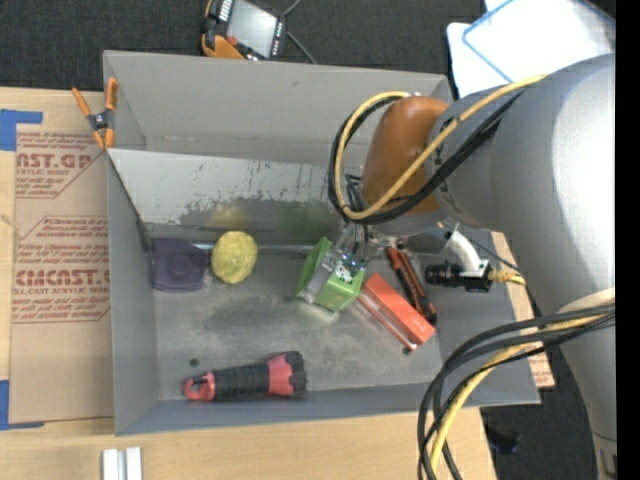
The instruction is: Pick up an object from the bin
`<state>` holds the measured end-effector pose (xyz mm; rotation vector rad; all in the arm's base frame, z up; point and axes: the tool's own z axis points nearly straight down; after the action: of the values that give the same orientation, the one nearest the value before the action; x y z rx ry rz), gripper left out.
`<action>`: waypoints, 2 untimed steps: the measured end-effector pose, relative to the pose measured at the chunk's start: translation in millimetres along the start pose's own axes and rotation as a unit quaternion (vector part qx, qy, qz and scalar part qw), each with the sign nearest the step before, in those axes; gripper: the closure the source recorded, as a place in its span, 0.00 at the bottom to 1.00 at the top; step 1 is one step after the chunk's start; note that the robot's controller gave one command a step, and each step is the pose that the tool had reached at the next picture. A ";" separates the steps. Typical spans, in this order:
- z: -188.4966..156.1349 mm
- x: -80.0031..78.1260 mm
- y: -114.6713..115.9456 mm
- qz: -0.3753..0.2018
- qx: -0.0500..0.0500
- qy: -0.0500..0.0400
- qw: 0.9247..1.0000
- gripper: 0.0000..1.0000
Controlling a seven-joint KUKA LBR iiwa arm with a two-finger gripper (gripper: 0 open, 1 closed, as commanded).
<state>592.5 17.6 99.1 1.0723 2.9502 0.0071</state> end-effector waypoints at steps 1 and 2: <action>25.8 -10.5 -11.7 -0.151 -0.005 -0.006 0.989 0.00; 24.9 -12.1 -18.3 0.031 -0.006 -0.004 0.999 1.00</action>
Offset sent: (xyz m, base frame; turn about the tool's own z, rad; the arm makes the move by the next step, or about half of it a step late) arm -0.0055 -0.0244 -0.0291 0.0654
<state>590.1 -4.1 74.0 1.1588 2.9054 0.0198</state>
